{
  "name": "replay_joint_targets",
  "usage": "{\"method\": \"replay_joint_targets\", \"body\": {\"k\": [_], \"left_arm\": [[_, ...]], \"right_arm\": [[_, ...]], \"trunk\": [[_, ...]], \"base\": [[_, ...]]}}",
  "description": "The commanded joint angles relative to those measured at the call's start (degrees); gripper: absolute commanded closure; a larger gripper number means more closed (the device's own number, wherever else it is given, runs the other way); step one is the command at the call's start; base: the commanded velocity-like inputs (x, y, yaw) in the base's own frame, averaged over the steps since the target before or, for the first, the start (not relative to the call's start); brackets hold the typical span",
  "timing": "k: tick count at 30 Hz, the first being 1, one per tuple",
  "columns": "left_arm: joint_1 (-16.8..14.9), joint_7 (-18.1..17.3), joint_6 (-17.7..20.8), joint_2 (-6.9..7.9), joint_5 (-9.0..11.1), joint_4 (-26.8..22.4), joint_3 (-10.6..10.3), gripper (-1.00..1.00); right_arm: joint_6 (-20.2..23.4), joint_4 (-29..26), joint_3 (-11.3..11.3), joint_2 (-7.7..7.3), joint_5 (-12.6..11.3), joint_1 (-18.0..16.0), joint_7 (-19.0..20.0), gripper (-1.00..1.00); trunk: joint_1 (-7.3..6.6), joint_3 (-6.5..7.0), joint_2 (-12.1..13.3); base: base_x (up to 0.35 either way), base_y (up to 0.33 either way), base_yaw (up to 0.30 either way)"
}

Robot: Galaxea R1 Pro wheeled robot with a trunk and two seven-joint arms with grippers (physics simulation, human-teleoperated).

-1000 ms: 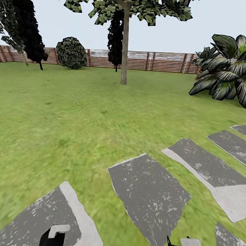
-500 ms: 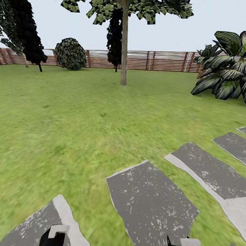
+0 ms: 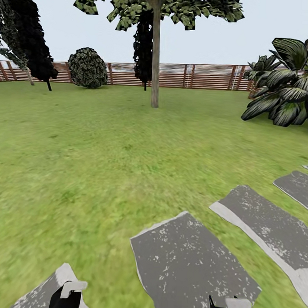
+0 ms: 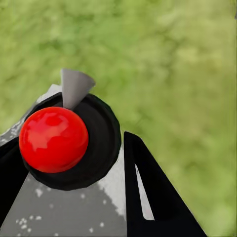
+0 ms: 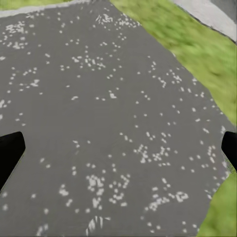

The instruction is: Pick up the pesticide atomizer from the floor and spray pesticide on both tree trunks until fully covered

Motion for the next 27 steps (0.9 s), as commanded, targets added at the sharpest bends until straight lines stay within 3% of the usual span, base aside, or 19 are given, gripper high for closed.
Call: {"method": "replay_joint_targets", "body": {"k": [1, 27], "left_arm": [[0.0, 0.2, -0.2, -0.03, -0.6, 0.1, 0.3, 1.00], [0.0, 0.2, -0.2, -0.02, -0.6, 0.1, 0.3, 1.00]], "right_arm": [[-0.1, 0.0, -0.1, 0.01, 0.4, 0.0, -0.2, -1.00], [-0.1, 0.1, 0.0, 0.01, 0.4, 0.0, -0.1, -1.00]], "trunk": [[0.02, -0.05, 0.0], [0.02, -0.05, 0.0]], "base": [[0.339, 0.000, 0.000], [0.339, 0.000, 0.000]]}}
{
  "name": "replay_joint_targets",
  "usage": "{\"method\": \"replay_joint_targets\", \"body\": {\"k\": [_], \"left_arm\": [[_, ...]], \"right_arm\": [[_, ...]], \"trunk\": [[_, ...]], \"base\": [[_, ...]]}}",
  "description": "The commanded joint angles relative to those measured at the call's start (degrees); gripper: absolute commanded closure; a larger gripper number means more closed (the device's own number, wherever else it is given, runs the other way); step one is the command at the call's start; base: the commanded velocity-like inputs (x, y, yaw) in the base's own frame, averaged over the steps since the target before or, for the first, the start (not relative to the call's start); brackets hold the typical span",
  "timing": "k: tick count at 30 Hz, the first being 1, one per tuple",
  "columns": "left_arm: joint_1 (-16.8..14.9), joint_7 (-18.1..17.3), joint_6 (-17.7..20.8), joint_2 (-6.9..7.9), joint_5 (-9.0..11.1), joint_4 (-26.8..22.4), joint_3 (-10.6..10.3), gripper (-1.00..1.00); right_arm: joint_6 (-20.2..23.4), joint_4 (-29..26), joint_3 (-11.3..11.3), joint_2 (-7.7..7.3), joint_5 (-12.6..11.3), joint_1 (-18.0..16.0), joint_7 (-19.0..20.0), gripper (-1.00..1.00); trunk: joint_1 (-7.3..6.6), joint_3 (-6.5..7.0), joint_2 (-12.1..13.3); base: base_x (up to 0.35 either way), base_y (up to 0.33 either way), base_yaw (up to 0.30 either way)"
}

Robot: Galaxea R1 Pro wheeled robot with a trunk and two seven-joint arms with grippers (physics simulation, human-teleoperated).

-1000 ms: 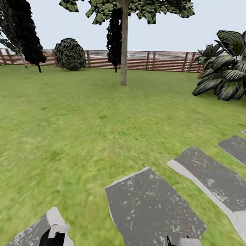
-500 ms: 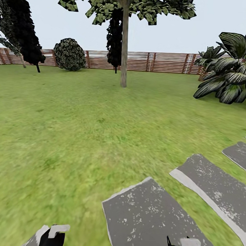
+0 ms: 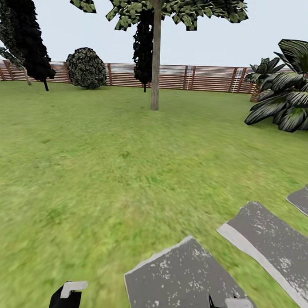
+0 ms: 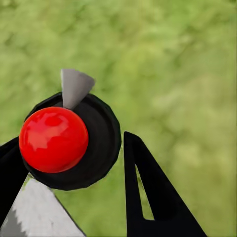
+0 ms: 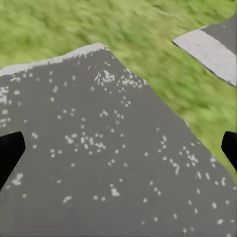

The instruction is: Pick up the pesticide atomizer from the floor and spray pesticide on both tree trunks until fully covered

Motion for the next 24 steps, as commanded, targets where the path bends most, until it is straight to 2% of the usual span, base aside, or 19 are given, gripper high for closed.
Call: {"method": "replay_joint_targets", "body": {"k": [1, 24], "left_arm": [[0.0, 0.2, -0.2, -0.04, -0.6, 0.1, 0.3, 1.00], [0.0, -0.3, -0.3, 0.00, -0.6, 0.0, 0.3, 1.00]], "right_arm": [[-0.1, 0.1, -0.1, 0.01, 0.4, 0.0, -0.2, -1.00], [-0.1, 0.1, -0.1, 0.01, 0.4, 0.0, -0.2, -1.00]], "trunk": [[0.02, -0.05, 0.0], [0.02, -0.05, 0.0]], "base": [[0.339, 0.000, 0.000], [0.341, 0.000, 0.000]]}}
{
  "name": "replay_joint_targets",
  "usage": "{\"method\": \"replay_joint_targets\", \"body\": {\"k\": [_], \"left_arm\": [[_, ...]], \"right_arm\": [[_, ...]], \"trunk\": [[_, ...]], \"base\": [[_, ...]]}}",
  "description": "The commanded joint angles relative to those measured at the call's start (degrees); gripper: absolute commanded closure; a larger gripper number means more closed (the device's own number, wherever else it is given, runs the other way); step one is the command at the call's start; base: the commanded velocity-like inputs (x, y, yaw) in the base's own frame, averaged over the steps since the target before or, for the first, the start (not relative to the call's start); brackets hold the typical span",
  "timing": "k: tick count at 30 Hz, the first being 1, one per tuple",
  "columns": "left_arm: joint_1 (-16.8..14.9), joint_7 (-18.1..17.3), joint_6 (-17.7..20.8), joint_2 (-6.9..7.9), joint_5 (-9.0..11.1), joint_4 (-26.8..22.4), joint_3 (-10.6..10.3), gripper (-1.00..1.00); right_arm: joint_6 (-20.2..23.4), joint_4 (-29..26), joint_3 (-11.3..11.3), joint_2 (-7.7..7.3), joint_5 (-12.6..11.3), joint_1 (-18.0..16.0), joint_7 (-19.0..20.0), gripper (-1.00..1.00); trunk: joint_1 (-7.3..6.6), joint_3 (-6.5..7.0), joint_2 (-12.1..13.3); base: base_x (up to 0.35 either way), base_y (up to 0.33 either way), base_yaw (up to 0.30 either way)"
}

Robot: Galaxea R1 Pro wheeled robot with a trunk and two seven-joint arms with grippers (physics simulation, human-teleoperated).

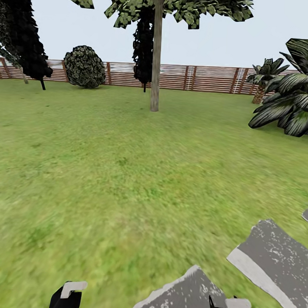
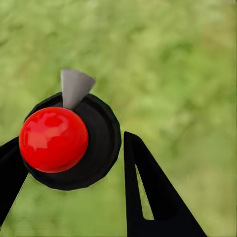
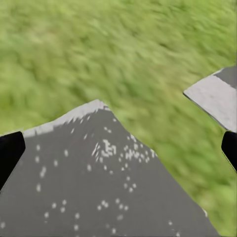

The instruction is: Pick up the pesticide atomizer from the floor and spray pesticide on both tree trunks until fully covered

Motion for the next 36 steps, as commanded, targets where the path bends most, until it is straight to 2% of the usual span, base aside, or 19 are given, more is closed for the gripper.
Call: {"method": "replay_joint_targets", "body": {"k": [1, 36], "left_arm": [[0.0, 0.2, -0.2, 0.00, -0.6, 0.1, 0.3, 1.00], [0.0, 0.2, -0.2, 0.07, -0.6, 0.0, 0.3, 1.00]], "right_arm": [[-0.1, 0.1, -0.1, 0.01, 0.4, 0.0, -0.2, -1.00], [-0.1, 0.0, -0.1, 0.01, 0.3, 0.0, -0.2, -1.00]], "trunk": [[0.02, -0.05, 0.0], [0.02, 0.13, 0.0]], "base": [[0.344, 0.000, 0.000], [0.344, 0.000, 0.000]]}}
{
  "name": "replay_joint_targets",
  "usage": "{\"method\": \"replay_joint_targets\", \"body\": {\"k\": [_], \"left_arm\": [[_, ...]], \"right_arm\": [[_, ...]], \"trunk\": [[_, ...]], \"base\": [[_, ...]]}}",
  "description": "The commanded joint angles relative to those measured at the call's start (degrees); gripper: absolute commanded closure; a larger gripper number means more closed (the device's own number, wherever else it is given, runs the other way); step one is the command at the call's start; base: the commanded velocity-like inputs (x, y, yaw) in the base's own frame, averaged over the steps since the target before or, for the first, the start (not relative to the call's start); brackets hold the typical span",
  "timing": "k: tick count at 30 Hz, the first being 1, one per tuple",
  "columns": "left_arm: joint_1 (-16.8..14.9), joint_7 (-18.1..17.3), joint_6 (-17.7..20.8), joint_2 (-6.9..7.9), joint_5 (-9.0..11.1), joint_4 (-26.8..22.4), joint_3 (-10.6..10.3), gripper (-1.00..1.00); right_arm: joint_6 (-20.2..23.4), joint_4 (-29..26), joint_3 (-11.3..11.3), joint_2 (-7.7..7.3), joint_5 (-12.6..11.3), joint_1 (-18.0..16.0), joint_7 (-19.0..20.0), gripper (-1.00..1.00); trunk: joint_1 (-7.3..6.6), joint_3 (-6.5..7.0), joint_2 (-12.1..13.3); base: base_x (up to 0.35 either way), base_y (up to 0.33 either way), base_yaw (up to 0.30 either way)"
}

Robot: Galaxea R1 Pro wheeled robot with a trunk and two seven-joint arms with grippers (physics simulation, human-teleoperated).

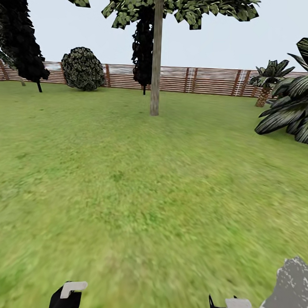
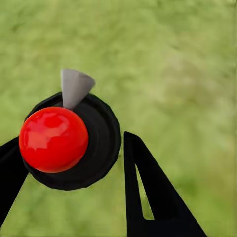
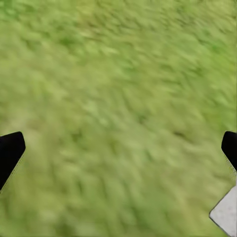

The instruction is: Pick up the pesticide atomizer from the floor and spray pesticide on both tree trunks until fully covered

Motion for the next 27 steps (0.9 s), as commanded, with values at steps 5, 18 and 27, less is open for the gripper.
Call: {"method": "replay_joint_targets", "body": {"k": [5, 18, 27], "left_arm": [[0.0, 0.2, -0.2, -0.02, -0.6, 0.1, 0.3, 1.00], [0.0, 0.2, -0.2, -0.02, -0.6, 0.0, 0.3, 1.00], [0.0, 0.2, -0.2, -0.02, -0.6, 0.0, 0.3, 1.00]], "right_arm": [[-0.1, 0.0, -0.1, 0.01, 0.4, 0.0, -0.2, -1.00], [-0.1, 0.0, -0.1, 0.01, 0.4, 0.0, -0.2, -1.00], [-0.1, 0.0, -0.1, 0.01, 0.4, 0.0, -0.2, -1.00]], "trunk": [[0.03, -0.02, 0.0], [0.03, -0.02, 0.0], [0.03, -0.02, 0.0]], "base": [[0.344, 0.000, 0.000], [0.344, 0.000, 0.000], [0.344, 0.000, 0.000]]}}
